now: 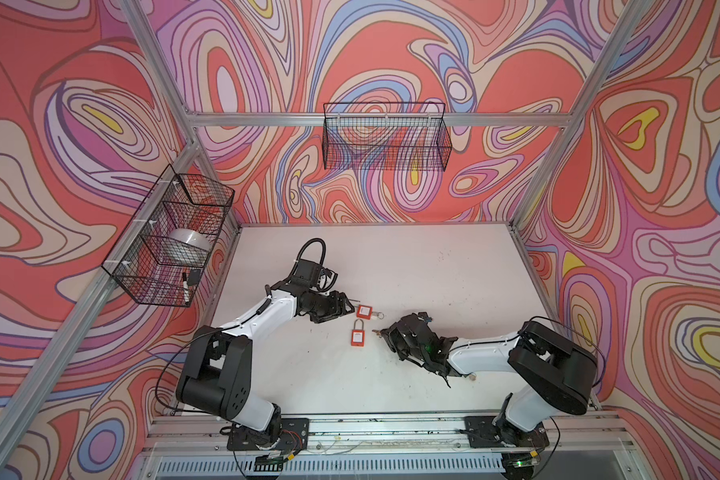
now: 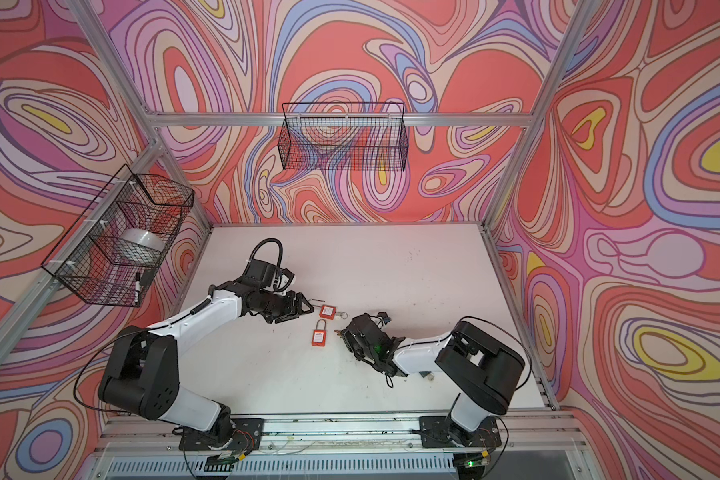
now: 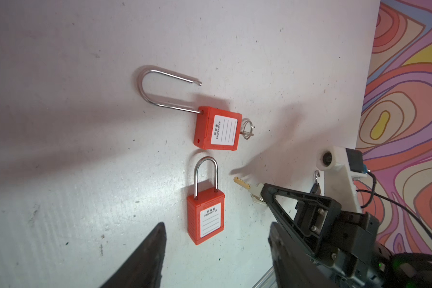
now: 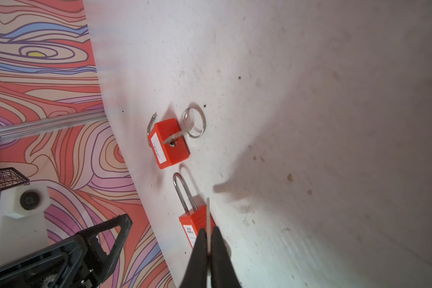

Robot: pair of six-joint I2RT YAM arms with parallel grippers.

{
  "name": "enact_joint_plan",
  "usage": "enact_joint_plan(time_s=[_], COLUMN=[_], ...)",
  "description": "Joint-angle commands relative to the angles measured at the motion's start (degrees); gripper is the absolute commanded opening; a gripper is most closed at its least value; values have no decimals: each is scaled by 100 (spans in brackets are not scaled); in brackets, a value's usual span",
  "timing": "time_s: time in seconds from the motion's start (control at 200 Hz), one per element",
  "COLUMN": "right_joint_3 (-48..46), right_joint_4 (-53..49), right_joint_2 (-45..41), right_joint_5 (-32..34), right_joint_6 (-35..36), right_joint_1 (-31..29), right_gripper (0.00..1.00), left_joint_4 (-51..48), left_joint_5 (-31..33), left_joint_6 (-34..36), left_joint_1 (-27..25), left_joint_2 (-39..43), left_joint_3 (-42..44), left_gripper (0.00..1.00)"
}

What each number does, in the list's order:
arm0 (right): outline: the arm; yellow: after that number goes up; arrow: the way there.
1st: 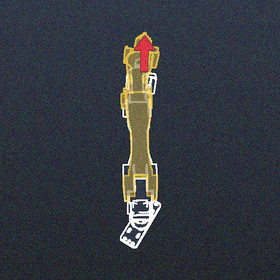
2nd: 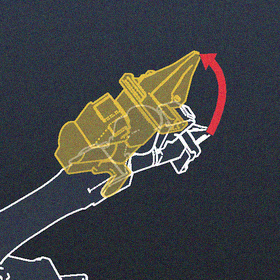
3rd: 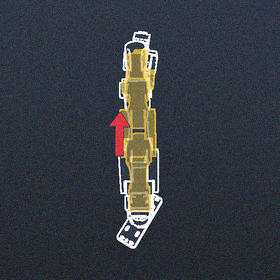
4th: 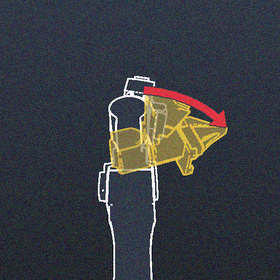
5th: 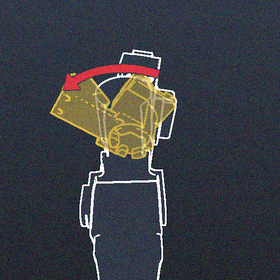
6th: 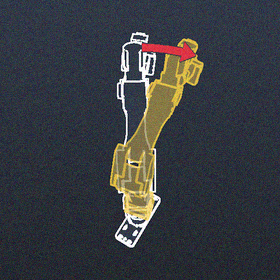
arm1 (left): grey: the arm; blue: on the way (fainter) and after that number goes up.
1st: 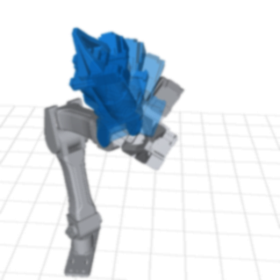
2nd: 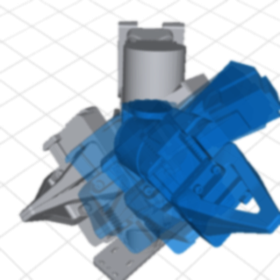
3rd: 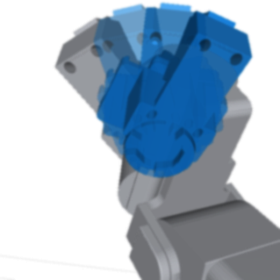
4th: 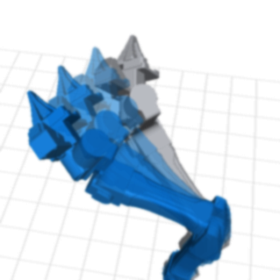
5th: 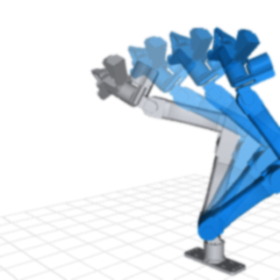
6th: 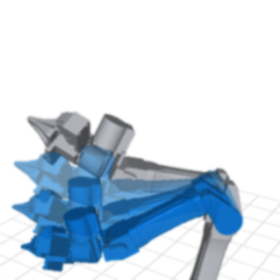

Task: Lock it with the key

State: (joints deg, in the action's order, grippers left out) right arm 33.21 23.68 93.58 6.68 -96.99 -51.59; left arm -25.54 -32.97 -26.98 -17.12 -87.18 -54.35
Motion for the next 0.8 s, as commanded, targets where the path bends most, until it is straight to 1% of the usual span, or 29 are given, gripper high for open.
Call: enact_joint_plan(time_s=[0.0, 0.07, 0.14, 0.225, 0.32, 0.471, 0.646, 0.706, 0.791], right_joint_3=[98, 94, 66, 51, 40, 6, -13, -10, -16], right_joint_4=[25, -108, -230, -284, -361, -471, -608, -618, -382], right_joint_2=[159, 146, 102, 48, -9, -81, -103, -84, 72], right_joint_5=[72, 88, 128, 167, 194, 253, 346, 368, 163], right_joint_6=[-218, -325, -403, -411, -413, -443, -486, -446, -351], right_joint_1=[-66, -86, -106, -135, -157, -166, -156, -136, -2], right_gripper=[0, 0, 11, 18, 32, 46, 57, 59, 60], left_joint_4=[-213, -221, -247, -259, -267, -311, -312, -329, -314], left_joint_5=[-19, -16, -16, -16, -14, 6, 20, 24, 40], left_joint_6=[159, 176, 200, 194, 199, 203, 188, 184, 182], left_joint_1=[68, 94, 114, 130, 130, 139, 146, 139, 139], left_joint_2=[131, 140, 140, 142, 140, 159, 166, 166, 175], left_joint_3=[71, 73, 58, 51, 47, 33, 12, 3, -6], left_gripper=[67, 67, 67, 67, 67, 67, 68, 68, 68])
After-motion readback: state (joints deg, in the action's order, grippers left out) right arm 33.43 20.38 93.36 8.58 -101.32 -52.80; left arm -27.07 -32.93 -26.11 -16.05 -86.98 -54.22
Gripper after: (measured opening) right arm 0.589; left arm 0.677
